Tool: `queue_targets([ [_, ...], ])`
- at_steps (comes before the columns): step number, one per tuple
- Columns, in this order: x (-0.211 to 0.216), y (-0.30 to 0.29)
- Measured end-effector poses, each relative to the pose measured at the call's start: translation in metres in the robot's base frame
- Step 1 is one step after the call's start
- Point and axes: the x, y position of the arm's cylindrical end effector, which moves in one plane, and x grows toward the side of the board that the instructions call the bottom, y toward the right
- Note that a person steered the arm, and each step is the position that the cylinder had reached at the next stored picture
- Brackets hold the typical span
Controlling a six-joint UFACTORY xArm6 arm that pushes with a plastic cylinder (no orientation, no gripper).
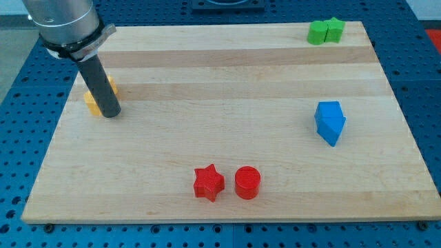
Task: Push the blue blocks to the right of the yellow heart
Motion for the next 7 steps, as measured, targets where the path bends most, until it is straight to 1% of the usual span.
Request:
queue_targets([
  [1, 0.001, 0.004],
  [2, 0.011, 0.044],
  [4, 0.056, 0.161],
  [5, 0.067, 0.217],
  [7, 0.102, 0.319],
])
